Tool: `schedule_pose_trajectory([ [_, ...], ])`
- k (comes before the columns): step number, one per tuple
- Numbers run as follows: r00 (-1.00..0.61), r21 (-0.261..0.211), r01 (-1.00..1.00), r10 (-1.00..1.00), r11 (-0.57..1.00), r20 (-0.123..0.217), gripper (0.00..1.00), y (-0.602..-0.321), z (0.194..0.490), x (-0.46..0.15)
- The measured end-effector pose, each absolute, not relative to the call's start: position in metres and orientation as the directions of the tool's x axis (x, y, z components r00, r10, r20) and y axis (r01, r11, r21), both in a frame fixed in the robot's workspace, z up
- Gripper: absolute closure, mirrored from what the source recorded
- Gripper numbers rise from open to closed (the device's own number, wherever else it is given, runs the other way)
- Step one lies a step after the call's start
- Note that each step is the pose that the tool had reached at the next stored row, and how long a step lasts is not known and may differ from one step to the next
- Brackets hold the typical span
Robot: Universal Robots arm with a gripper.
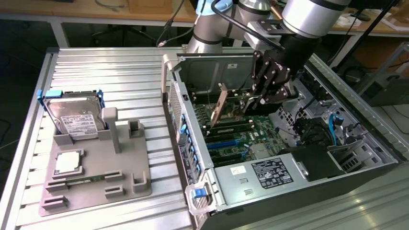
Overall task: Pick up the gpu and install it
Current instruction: 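Insert the gpu into the slot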
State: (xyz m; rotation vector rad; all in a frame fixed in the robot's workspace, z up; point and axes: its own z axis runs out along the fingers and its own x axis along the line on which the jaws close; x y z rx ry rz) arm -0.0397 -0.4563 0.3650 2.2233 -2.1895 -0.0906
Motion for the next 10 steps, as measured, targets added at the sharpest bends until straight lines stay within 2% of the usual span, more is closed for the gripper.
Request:
schedule_pose_trajectory([
  [10,0.015,0.055,-0.998,-1.0,-0.016,-0.027,0.73,-0.4563,0.3609,-0.0397],
])
